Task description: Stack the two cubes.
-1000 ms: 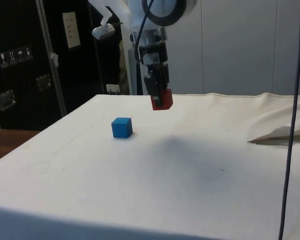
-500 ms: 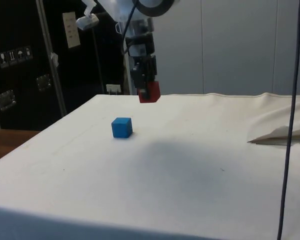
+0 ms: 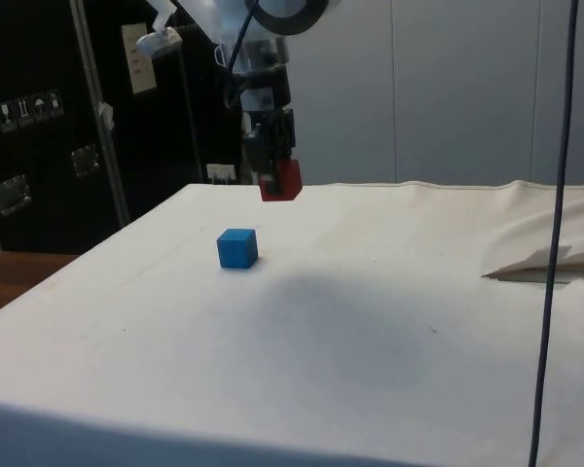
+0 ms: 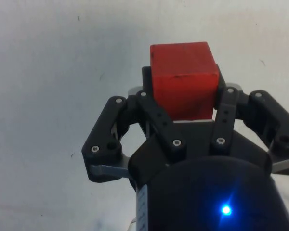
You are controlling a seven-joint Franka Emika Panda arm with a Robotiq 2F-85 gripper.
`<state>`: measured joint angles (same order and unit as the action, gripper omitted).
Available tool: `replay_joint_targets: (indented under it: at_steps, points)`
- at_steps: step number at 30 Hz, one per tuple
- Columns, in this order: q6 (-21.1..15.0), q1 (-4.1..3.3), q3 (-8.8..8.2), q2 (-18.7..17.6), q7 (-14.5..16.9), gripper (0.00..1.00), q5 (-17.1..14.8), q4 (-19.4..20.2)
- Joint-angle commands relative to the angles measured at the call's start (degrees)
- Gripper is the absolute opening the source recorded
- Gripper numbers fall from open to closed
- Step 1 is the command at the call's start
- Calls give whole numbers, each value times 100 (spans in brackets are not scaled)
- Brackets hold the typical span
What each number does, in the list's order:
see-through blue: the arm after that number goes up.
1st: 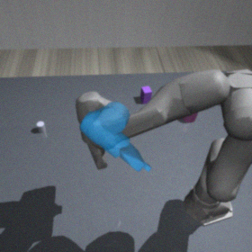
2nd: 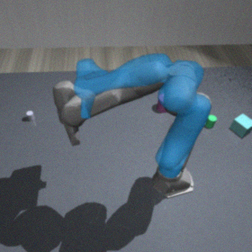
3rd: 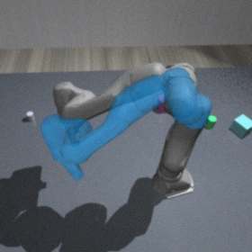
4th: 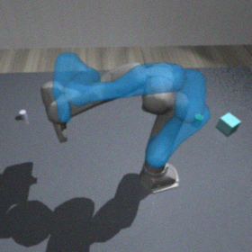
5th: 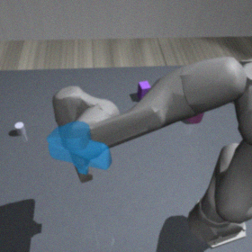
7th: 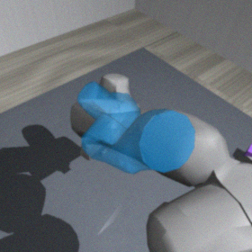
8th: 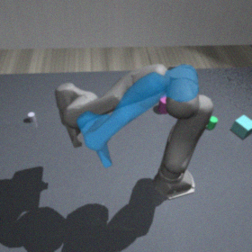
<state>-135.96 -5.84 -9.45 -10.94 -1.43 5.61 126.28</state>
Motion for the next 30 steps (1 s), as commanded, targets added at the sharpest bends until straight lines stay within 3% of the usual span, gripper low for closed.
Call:
replay_joint_targets:
  at_steps: [1,30]
  points:
    - [0,0,0,-11,0,0,0,-29]
    - [-390,-6,115,-905,-11,0,-23,-1089]
